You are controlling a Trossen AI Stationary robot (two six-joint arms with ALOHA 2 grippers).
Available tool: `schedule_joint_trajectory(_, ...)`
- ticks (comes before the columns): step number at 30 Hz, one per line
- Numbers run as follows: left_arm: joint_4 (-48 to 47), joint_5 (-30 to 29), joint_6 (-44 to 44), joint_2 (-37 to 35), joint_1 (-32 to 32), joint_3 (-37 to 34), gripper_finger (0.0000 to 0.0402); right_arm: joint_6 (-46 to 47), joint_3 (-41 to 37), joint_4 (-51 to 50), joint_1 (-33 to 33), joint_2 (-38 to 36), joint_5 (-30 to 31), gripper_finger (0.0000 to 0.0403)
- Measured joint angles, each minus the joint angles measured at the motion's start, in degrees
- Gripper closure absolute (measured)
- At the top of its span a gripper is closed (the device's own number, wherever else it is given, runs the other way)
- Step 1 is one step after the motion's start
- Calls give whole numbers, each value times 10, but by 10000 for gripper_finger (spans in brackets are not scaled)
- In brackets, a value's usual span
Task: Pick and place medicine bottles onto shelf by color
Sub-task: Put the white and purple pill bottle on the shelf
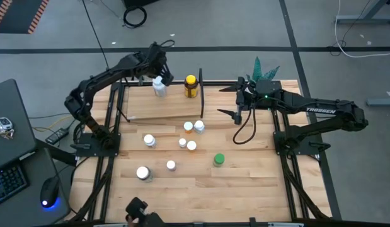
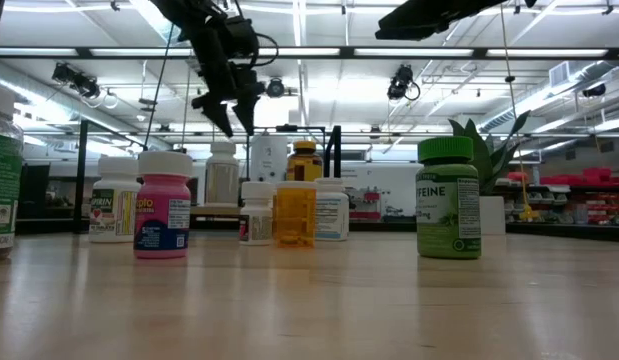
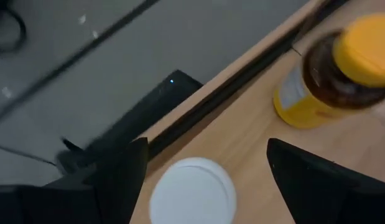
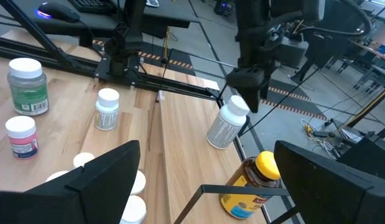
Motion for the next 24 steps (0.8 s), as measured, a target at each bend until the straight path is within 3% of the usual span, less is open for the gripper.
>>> schedule_joint_trajectory(7,17,-137,102,14,-84,0,103,0,0,2,0,0,0,24)
schedule_joint_trajectory(18,36,-234,106,80,-106,0,176,4,0,11,8,0,0,23)
schedule_joint_trajectory(24,30,-253,108,114,-106,0,196,0,0,12,18,0,0,23)
